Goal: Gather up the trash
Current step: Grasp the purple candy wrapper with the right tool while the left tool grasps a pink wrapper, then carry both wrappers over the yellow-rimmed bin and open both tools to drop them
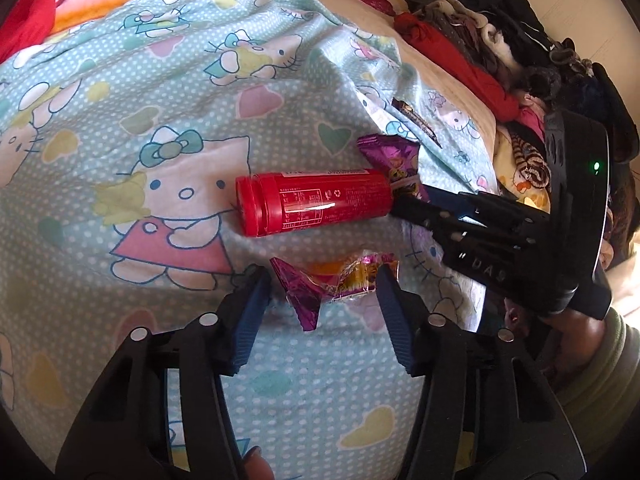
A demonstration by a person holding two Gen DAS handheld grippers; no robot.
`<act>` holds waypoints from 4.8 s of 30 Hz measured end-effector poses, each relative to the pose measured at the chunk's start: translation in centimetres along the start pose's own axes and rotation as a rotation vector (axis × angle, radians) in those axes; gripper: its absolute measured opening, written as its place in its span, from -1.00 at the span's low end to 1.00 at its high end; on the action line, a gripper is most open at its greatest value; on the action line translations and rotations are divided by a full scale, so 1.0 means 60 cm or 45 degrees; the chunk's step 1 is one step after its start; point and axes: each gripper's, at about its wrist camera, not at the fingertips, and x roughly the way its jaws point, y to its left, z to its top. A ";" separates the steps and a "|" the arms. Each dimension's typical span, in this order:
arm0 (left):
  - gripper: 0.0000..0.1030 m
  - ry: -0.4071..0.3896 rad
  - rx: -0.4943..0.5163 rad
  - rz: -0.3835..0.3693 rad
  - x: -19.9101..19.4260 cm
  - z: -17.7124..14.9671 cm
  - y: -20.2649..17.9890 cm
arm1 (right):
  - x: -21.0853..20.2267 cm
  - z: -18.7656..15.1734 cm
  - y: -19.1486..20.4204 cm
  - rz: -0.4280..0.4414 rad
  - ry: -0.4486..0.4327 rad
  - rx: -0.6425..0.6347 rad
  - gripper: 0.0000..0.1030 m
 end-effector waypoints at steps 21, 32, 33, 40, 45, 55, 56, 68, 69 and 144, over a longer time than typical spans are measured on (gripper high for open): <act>-0.69 -0.109 0.190 -0.046 -0.025 0.026 -0.094 | -0.167 -0.047 -0.071 0.044 -0.265 0.295 -0.51; -0.69 -0.191 0.249 -0.072 -0.044 0.044 -0.159 | -0.241 -0.074 -0.096 0.022 -0.362 0.364 -0.51; -0.69 -0.199 0.253 -0.076 -0.047 0.046 -0.166 | -0.245 -0.076 -0.098 0.017 -0.370 0.366 -0.51; -0.69 -0.238 0.277 -0.090 -0.058 0.051 -0.196 | -0.277 -0.090 -0.111 -0.012 -0.413 0.373 -0.51; -0.69 -0.251 0.286 -0.101 -0.061 0.053 -0.213 | -0.294 -0.100 -0.117 -0.019 -0.438 0.386 -0.51; -0.69 -0.278 0.308 -0.135 -0.064 0.059 -0.249 | -0.326 -0.116 -0.128 -0.043 -0.485 0.405 -0.51; -0.69 -0.279 0.313 -0.141 -0.064 0.059 -0.255 | -0.329 -0.118 -0.131 -0.045 -0.490 0.411 -0.51; -0.69 -0.276 0.386 -0.176 -0.055 0.050 -0.310 | -0.371 -0.158 -0.161 -0.080 -0.538 0.474 -0.51; -0.69 -0.275 0.391 -0.175 -0.055 0.049 -0.313 | -0.374 -0.161 -0.163 -0.083 -0.542 0.481 -0.51; 0.26 0.049 0.777 -0.306 0.107 -0.076 -0.534 | -0.455 -0.365 -0.382 -0.279 -0.577 0.973 0.13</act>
